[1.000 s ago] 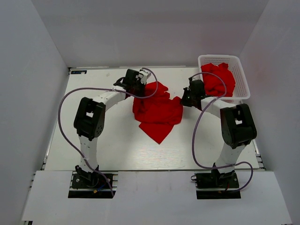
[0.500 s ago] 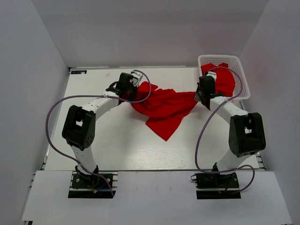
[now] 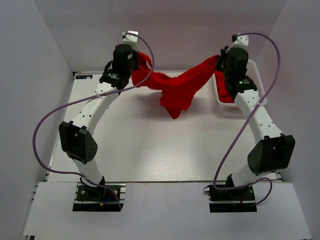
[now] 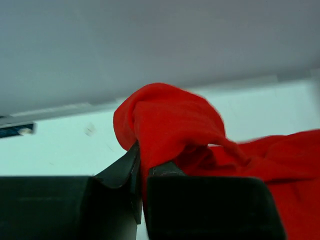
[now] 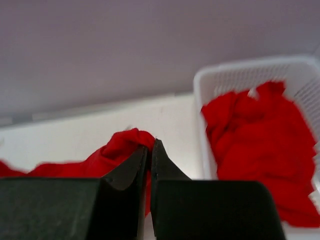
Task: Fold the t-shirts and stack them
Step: Flatten out the tshirt
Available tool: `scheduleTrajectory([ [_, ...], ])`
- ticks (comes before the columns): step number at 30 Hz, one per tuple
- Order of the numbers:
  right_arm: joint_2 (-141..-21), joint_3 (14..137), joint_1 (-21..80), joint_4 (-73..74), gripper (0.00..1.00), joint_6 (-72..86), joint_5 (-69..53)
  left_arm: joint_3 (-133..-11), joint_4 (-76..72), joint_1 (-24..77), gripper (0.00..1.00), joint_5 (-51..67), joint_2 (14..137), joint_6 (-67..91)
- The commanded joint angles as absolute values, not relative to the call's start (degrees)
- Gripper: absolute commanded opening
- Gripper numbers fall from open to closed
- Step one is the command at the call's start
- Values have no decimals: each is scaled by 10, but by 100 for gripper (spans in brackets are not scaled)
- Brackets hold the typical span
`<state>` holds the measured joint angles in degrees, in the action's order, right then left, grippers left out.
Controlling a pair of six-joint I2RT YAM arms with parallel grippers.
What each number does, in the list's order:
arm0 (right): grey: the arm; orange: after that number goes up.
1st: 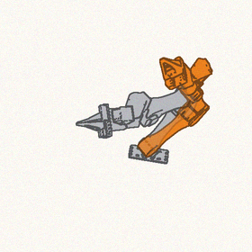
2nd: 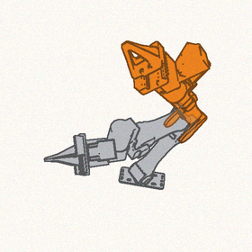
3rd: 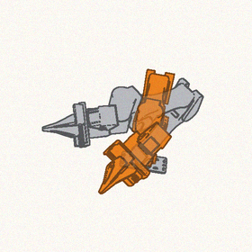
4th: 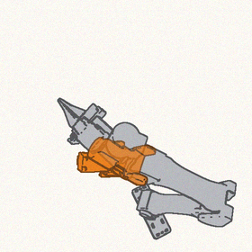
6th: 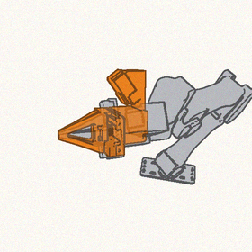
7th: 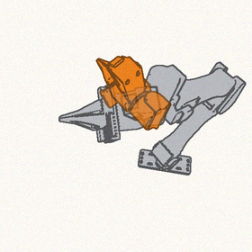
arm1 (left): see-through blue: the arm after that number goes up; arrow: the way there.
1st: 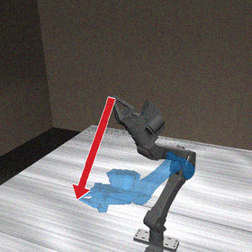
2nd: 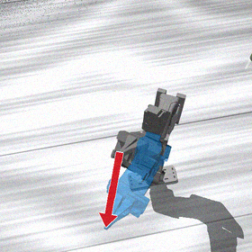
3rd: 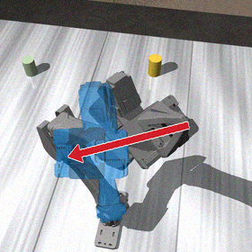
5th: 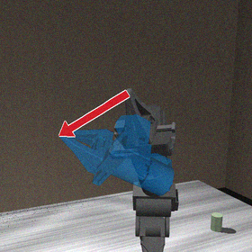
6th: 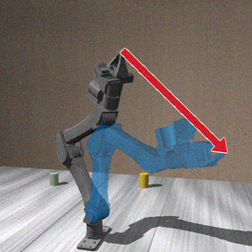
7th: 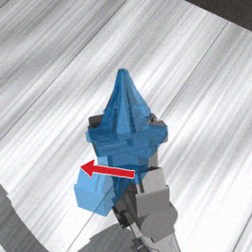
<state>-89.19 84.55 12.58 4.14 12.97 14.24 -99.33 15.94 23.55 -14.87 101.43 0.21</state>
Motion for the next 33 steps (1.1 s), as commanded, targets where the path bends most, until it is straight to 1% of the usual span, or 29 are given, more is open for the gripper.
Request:
scheduleTrajectory([
  [1,-872,918,117,18,0,100,245,-1052,179,215,0,-272,987,11],
  [4,-866,947,108,18,0,71,298,-1059,185,203,0,-324,953,-1],
  [6,-856,954,106,13,0,52,312,-1052,185,203,0,-355,920,-1],
  [9,-826,940,104,-11,0,43,315,-1031,174,198,0,-370,884,-1],
  [12,-790,928,102,-32,0,17,303,-1006,157,198,0,-370,833,-6],
  [14,-761,928,105,-39,0,20,288,-995,150,198,0,-346,800,-6],
  [17,-731,924,105,-48,0,11,258,-974,135,198,0,-310,772,-17],
  [21,-720,929,104,-49,0,4,225,-949,111,198,0,-315,752,-24],
  [26,-761,945,104,-42,0,3,228,-967,116,198,0,-323,808,-24],
  [29,-815,961,103,-40,0,4,200,-995,133,198,0,-323,878,-18],
  [30,-837,968,105,-40,0,7,184,-1025,133,198,0,-323,923,-11],
  [31,-852,1002,105,-39,0,6,175,-1047,154,192,0,-317,949,-6],
  [32,-879,1018,103,-37,0,6,168,-1109,171,186,0,-317,975,-6],
  [33,-908,1038,104,-28,0,8,170,-1146,190,186,0,-317,1003,1],
])
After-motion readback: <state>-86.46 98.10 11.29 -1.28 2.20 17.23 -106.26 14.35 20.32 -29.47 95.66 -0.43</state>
